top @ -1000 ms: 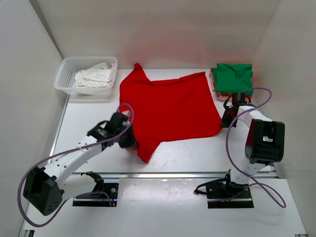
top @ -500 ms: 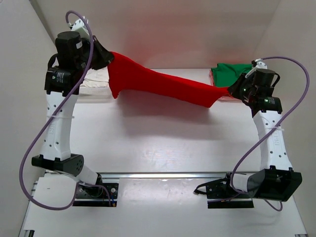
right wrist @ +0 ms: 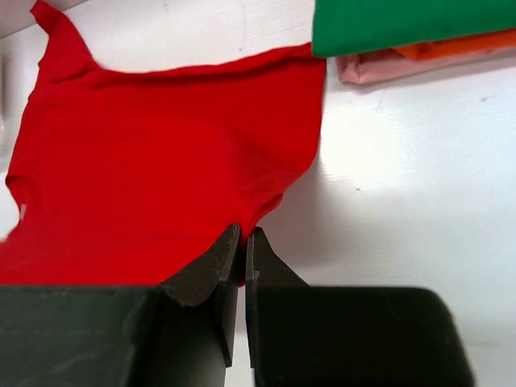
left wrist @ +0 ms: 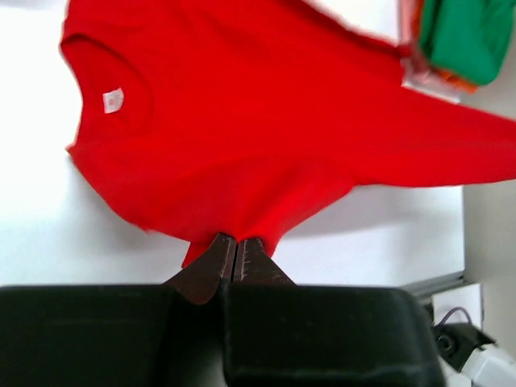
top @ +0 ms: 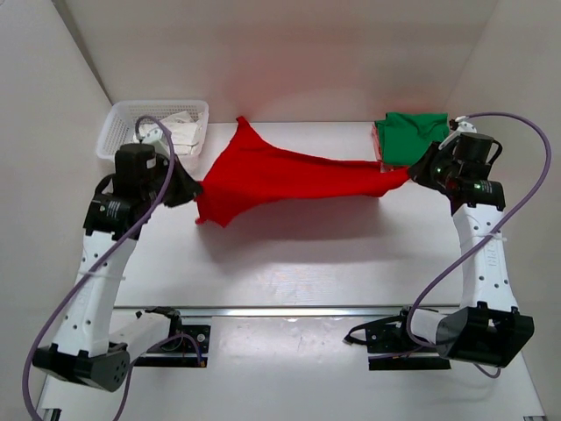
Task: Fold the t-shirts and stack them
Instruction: Flatten out the tshirt
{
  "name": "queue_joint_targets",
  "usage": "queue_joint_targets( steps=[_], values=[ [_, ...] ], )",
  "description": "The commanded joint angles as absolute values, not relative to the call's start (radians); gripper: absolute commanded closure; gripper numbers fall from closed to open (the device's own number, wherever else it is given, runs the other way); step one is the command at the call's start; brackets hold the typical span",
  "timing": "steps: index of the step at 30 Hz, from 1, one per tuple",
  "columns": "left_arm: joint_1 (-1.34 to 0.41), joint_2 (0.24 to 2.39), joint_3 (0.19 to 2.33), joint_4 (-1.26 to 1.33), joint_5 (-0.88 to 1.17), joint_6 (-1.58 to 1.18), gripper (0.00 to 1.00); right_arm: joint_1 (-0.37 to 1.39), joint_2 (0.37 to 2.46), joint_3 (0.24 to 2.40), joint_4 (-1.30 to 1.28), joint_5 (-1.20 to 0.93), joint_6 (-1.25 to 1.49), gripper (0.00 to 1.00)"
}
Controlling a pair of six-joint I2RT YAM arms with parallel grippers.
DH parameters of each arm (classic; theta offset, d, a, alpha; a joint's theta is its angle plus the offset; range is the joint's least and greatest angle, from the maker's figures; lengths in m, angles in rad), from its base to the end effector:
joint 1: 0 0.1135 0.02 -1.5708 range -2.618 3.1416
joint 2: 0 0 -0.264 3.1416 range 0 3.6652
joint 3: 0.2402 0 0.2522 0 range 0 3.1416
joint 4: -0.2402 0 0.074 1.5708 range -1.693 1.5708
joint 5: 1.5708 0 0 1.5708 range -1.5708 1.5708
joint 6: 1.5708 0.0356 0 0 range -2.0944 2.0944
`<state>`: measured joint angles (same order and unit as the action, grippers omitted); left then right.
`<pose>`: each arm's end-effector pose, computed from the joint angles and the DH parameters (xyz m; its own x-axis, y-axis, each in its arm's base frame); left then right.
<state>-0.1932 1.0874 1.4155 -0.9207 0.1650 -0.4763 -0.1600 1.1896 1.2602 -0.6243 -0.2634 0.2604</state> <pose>0.1955 -0.0442 0.4220 -0.6353 -0.3365 -0.6951 0.0358 0.8862 -0.4618 0.2523 -0.0313 0.3787 -0.5183 0.3355 -0.7867 0.0710 0.9336 0.3513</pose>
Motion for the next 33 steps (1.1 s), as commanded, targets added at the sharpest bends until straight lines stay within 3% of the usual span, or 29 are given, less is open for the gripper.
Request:
queue_joint_targets(
  steps=[1,14,22,33],
  values=[
    [-0.198,0.999,1.332,-0.920,0.161,-0.480,1.00,-0.195,1.144,1.249,-0.624,-0.282,0.221,1.00],
    [-0.282,0.753,0.907,-0.882,0.301,-0.591,1.00,-0.149,1.020,1.000,-0.722,-0.201,0.245,1.00],
    [-0.278,0.712,0.859,-0.917,0.308,-0.606,1.00,-0.098,1.006,0.858,-0.770,-0.213,0.273,1.00],
    [-0.259,0.841,0.841,-0.821,0.304,-0.572,1.00,-0.138,1.086,0.827,-0.838,-0.210,0.207,1.00]
  ],
)
